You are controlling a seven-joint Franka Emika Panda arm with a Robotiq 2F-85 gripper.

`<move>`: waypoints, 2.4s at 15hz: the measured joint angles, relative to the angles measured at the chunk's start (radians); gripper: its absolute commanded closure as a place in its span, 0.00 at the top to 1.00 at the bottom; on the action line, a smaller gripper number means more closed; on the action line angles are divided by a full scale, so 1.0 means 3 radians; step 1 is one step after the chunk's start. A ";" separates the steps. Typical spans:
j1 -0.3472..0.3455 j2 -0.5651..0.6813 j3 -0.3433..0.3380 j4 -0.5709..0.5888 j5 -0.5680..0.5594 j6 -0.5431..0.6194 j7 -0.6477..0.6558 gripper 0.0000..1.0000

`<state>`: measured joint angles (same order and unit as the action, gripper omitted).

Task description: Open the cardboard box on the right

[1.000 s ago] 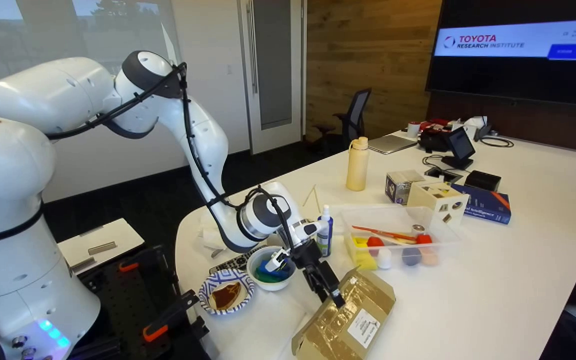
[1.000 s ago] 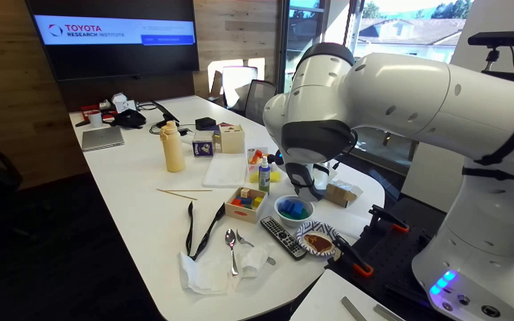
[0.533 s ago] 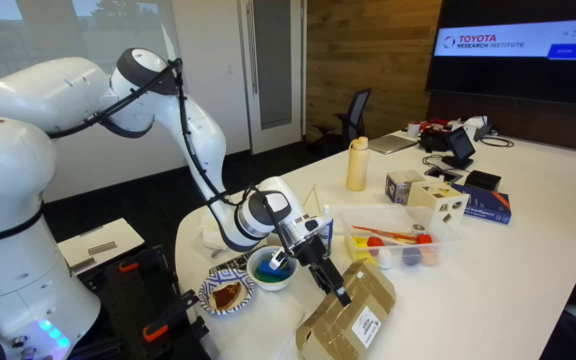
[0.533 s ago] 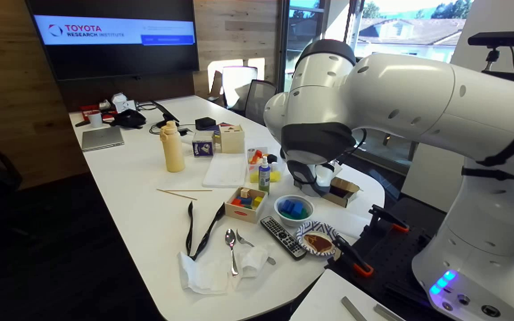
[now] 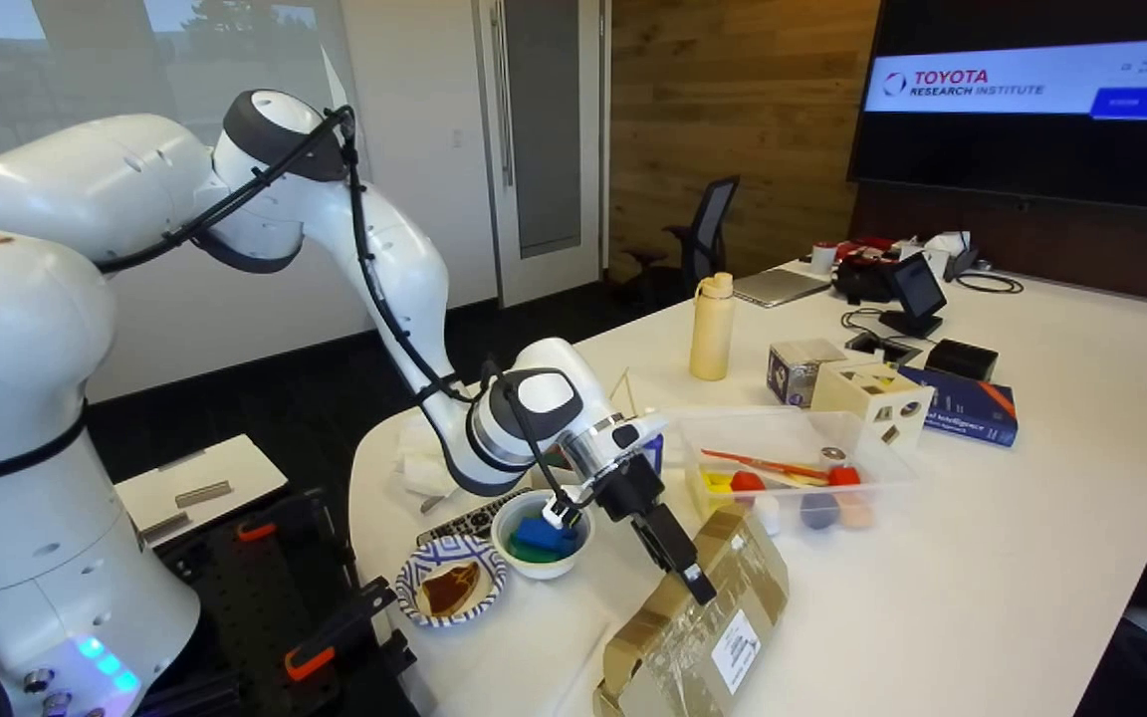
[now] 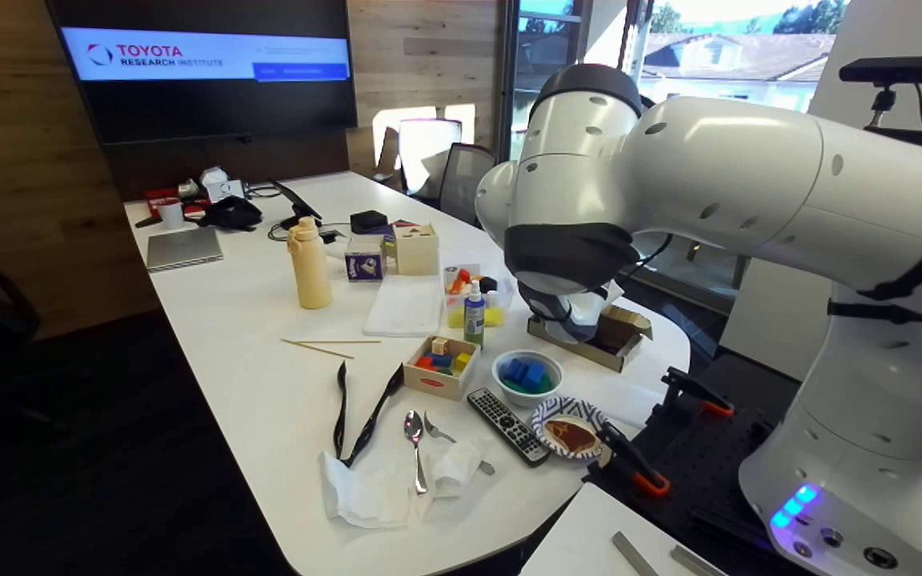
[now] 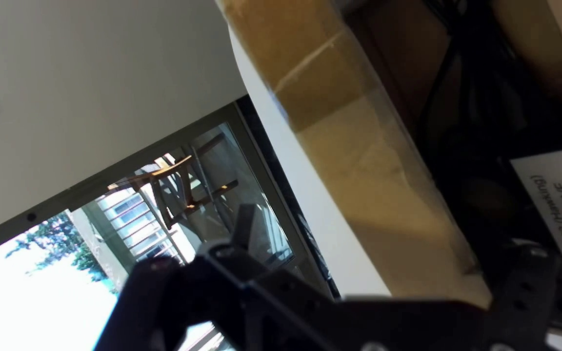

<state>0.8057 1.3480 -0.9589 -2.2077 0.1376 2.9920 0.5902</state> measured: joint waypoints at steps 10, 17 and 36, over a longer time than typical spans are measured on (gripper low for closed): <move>-0.0142 0.0000 -0.0241 0.0063 0.0100 -0.0006 0.0000 1.00; -0.0448 0.0001 -0.0270 0.0301 0.0101 -0.0089 0.0000 1.00; -0.1187 0.0030 -0.0171 0.0933 0.0096 -0.0506 0.0003 1.00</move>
<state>0.4495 1.3569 -1.0101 -1.9278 0.1662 2.8401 0.5911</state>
